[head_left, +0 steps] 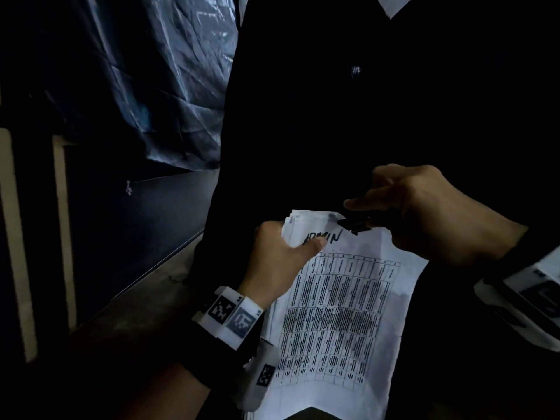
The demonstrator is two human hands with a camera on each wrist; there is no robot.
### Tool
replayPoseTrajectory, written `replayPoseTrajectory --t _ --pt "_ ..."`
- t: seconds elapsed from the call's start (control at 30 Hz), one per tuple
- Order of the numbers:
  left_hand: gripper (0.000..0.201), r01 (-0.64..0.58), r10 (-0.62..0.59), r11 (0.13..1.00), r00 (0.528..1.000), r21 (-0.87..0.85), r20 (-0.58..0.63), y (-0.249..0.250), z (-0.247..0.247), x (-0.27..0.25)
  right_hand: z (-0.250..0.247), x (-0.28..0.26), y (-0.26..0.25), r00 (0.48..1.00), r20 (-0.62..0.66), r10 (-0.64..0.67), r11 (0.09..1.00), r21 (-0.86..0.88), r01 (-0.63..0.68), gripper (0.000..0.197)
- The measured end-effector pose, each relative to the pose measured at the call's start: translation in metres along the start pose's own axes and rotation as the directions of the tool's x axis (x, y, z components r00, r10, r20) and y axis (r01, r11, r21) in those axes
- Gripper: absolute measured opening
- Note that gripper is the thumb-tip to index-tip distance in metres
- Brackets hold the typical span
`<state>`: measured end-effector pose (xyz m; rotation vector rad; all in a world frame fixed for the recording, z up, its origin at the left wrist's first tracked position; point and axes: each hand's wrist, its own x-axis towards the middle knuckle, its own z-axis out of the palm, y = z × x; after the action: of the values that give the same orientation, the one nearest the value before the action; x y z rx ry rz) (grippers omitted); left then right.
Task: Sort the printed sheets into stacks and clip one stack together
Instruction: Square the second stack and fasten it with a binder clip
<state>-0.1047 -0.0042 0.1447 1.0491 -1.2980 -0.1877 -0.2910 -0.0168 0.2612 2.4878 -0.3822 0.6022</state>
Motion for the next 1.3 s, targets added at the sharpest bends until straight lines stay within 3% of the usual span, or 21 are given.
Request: replayPoseTrajectory --t 0.27,0.4,0.6,0.73,0.83,0.9,0.97,1.1,1.2,1.3 --pt "0.039 -0.037 0.036 0.998 0.999 0.045 0.024 0.007 0.009 -0.004 -0.012 0.006 0.002 0.989 0.144 -0.038 0.995 -0.083 0.050 0.049" --pt "0.030 -0.058 0.058 0.997 0.998 0.050 0.012 0.011 0.011 -0.005 -0.010 0.002 -0.005 0.979 0.194 -0.064 0.985 -0.147 0.094 0.039" --pt "0.015 -0.071 0.073 0.997 0.995 -0.034 0.063 0.017 0.013 -0.007 -0.011 0.001 -0.012 0.970 0.244 0.012 0.984 -0.177 0.032 0.044" --pt "0.024 -0.072 0.075 0.996 0.995 -0.061 0.062 0.018 0.014 -0.008 -0.010 0.001 -0.013 0.972 0.231 0.042 0.982 -0.188 0.003 0.038" --pt "0.015 -0.056 0.064 0.995 0.992 -0.079 0.106 0.017 0.012 -0.008 -0.015 0.002 -0.013 0.973 0.230 -0.015 0.990 -0.136 0.047 0.036" --pt "0.025 -0.055 0.067 0.994 0.988 -0.091 0.139 0.018 0.010 -0.009 -0.021 0.006 -0.009 0.975 0.221 -0.038 0.997 -0.062 0.053 0.040" --pt "0.016 -0.047 0.071 0.990 0.982 -0.135 0.176 0.019 0.008 -0.009 -0.027 0.010 -0.006 0.972 0.230 -0.037 0.999 -0.015 0.042 0.033" --pt "0.027 -0.034 0.075 0.984 0.970 -0.175 0.233 0.019 0.005 -0.012 -0.037 0.015 -0.006 0.958 0.285 0.004 0.994 0.105 -0.036 0.028" --pt "0.026 -0.038 0.078 0.987 0.963 -0.156 0.258 0.016 0.005 -0.015 -0.047 0.019 -0.001 0.951 0.304 0.062 0.967 0.216 -0.133 0.032" --pt "0.022 -0.033 0.083 0.983 0.958 -0.181 0.275 0.017 0.005 -0.018 -0.049 0.022 0.002 0.939 0.327 0.106 0.959 0.215 -0.183 0.034"
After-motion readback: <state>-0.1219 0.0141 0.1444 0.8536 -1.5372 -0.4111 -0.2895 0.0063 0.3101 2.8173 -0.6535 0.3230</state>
